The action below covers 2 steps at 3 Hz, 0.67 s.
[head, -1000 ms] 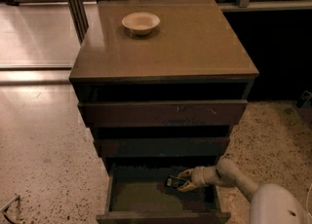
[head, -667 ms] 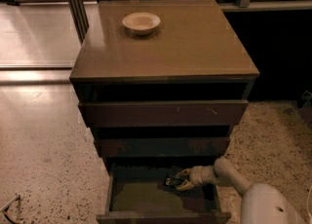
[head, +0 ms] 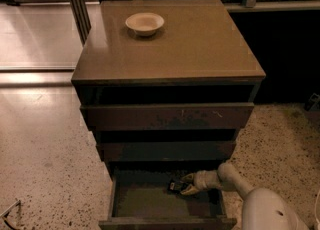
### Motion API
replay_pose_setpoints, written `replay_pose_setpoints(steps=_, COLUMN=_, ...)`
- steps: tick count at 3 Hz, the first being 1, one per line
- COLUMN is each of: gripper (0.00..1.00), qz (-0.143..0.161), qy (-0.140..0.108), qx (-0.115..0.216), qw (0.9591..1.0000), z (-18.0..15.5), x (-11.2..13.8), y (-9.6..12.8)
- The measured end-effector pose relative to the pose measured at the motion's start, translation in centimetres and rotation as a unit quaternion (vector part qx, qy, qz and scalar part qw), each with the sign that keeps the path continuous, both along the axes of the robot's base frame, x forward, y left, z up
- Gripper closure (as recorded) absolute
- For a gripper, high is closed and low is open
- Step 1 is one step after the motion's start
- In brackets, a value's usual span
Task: Place rxbar chocolate into bottom drawer
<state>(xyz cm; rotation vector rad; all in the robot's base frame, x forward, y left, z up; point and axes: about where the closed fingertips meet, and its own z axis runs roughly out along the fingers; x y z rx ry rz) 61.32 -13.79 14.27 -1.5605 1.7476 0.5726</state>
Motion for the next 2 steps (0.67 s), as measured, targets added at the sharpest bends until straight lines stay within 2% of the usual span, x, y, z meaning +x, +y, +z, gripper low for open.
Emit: replay_pose_setpoints(steps=2, gripper=0.35, qz=0.0, qy=0.0, qx=0.0, qw=1.0, z=0.0, x=0.0, y=0.01)
